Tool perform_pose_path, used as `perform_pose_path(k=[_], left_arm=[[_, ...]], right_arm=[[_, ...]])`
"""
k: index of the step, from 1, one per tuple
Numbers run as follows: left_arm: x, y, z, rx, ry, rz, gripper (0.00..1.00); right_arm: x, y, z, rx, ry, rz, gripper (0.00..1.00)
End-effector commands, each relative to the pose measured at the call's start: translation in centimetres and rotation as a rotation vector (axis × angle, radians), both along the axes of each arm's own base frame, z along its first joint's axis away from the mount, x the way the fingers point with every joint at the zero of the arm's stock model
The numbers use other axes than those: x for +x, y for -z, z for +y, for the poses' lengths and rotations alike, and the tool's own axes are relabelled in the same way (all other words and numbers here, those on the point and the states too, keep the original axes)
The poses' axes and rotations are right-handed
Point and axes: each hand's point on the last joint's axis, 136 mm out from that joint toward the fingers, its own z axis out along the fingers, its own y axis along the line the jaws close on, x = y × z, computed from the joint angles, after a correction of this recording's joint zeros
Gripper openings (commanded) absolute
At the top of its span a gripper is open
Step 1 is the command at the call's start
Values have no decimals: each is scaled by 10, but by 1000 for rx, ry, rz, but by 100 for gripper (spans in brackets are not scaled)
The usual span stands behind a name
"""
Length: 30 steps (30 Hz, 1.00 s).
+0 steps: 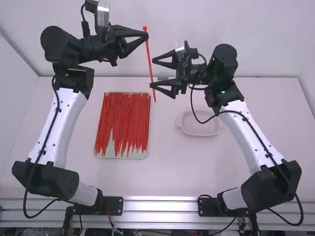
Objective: Fasten the cable tie
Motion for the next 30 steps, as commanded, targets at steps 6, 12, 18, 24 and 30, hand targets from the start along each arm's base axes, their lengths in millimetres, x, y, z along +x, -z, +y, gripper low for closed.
perform_pose_path(k=[6,12,18,24,30], left_arm=[[32,13,7,17,-148,0,2],[64,32,19,32,-319,74,2],[83,46,28,54,-426,116,2],[109,76,39,78,-470,201,2],[133,108,48,71,-439,308,2]], right_arm=[[13,1,-16,-21,54,-161,99],[27,13,-35,-53,104,-128,99],[30,13,-40,-53,117,-123,99],[28,12,-37,-52,109,-130,99],[21,13,-27,-47,80,-72,99]])
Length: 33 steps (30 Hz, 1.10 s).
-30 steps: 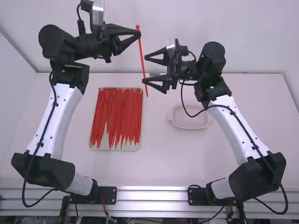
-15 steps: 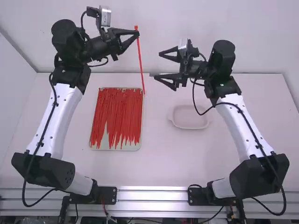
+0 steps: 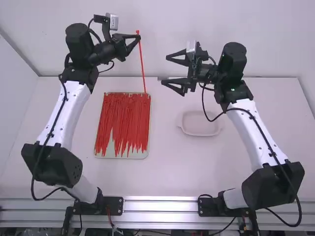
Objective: Fasten the cable tie
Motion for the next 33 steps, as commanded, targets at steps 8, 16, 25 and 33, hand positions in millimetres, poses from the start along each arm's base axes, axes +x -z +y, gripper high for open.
perform_pose_path(k=[8,16,25,33], left_arm=[[16,44,-1,-89,56,239,2],[-12,33,-13,-236,249,440,2],[-27,27,-19,-384,328,717,2],[-23,26,-18,-470,297,846,2]], right_arm=[[-8,5,8,-41,-36,-191,99],[-23,21,2,-72,-132,-476,99],[-42,21,6,-29,-225,-783,99],[-57,21,23,-2,-273,-985,99]])
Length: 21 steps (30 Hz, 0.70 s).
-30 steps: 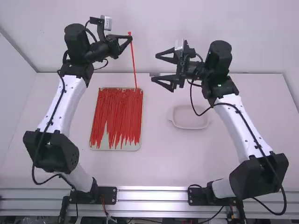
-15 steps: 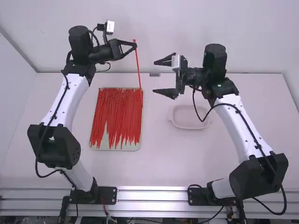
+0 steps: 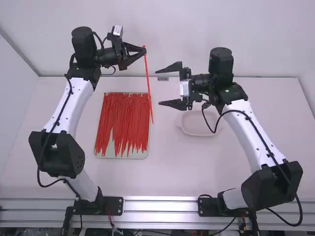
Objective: Fasten the cable tie
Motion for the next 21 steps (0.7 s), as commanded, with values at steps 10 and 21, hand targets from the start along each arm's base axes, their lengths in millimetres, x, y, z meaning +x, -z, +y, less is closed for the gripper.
perform_pose_path(k=[10,21], left_arm=[[-11,-7,-1,-90,58,242,2],[-22,-8,-4,-104,121,310,2]], right_arm=[[-22,-7,21,56,-99,-272,99],[-31,-9,20,85,-145,-325,99]])
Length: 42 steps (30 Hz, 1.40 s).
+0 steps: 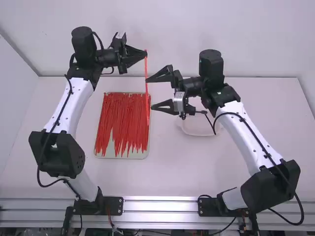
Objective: Fasten the cable tie
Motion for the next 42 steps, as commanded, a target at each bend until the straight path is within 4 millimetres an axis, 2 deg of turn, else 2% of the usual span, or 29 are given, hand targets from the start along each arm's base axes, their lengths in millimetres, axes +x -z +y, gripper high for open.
perform_pose_path(k=[1,9,13,16,19,20,21,22,24,31,36,42], left_arm=[[-5,-7,1,-9,25,10,2],[11,-5,12,-12,-76,34,2],[14,-5,12,-15,-96,45,2],[18,-6,14,-16,-119,44,2],[18,-6,13,-20,-121,58,2],[18,-6,14,-20,-121,58,2],[19,-6,15,-20,-123,58,2],[18,-6,15,-18,-121,51,2],[18,-6,12,-18,-116,52,2],[15,-10,9,-19,-98,22,2],[13,-11,8,-11,-84,-22,2],[9,-7,7,11,-62,-64,2]], right_arm=[[-8,-8,-2,28,-48,-43,99],[-12,-10,-3,52,-76,-99,100],[-11,-10,-4,54,-74,-108,85],[-12,-10,-3,59,-77,-124,67],[-14,-10,-2,61,-83,-128,59],[-13,-10,-2,60,-82,-128,51],[-13,-10,-2,60,-82,-128,46],[-13,-10,-2,60,-82,-127,33],[-13,-10,-2,60,-82,-128,26],[-13,-10,-2,60,-82,-128,15],[-13,-10,-2,58,-81,-119,1],[-14,-10,-2,46,-81,-76,0]])
